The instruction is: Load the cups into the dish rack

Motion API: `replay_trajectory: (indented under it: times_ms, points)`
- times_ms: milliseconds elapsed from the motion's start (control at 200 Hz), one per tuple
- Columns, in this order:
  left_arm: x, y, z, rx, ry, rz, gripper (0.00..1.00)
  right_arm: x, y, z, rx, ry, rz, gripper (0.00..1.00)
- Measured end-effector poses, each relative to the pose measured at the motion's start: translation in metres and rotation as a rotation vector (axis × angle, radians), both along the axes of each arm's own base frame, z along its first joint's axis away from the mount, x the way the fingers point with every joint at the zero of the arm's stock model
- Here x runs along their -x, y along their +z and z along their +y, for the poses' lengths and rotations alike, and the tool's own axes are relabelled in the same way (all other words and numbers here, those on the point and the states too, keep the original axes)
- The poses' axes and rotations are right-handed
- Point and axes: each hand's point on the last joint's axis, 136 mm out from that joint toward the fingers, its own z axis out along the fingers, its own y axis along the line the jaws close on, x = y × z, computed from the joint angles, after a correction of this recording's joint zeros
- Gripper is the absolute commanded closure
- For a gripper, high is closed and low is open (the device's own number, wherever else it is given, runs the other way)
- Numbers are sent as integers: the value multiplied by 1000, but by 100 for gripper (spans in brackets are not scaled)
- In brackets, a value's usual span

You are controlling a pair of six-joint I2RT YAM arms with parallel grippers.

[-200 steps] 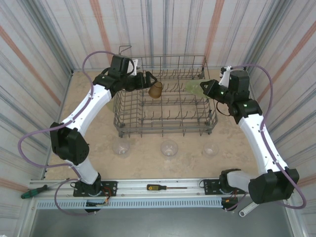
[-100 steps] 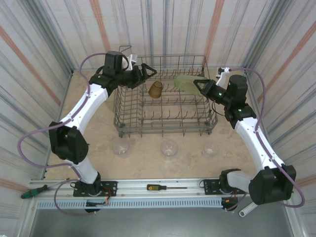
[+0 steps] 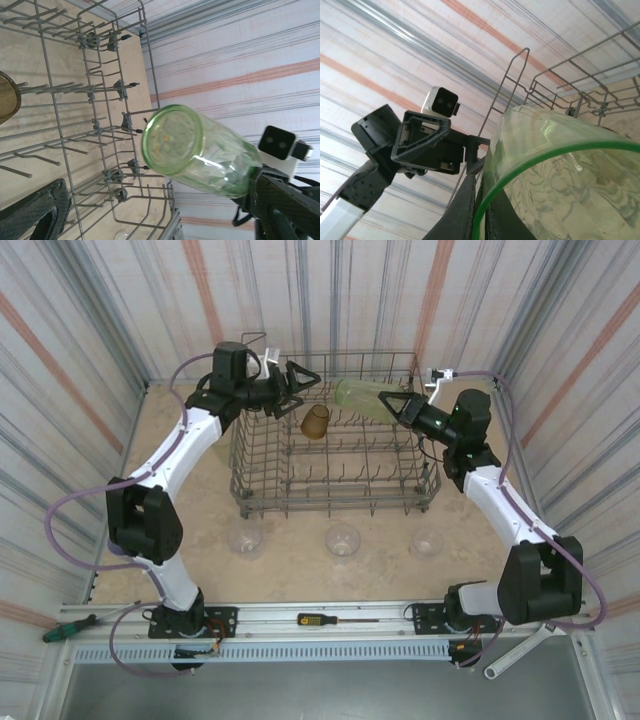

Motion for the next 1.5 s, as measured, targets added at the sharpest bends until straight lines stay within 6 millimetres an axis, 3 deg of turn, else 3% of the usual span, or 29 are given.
replay_trajectory:
  times_ms: [536,676,912,1227,1448,1498]
  points:
    - [-6,12,7,157,-28,36,1,-9,-8,32,-62,176,-47,100]
    - [-12,6,9,182,-30,69,1,-14,-13,39,-107,215,-39,100]
    - [-10,-1,8,179,-38,95,1,-11,-2,41,-151,245,-77,100]
    - [-3,-1,4,186,-75,102,1,2,9,59,-159,309,-107,100]
    - [2,-2,-4,188,-98,106,2,-7,13,62,-179,324,-123,100]
    - [3,-4,-4,189,-103,112,6,-10,9,63,-185,325,-115,100]
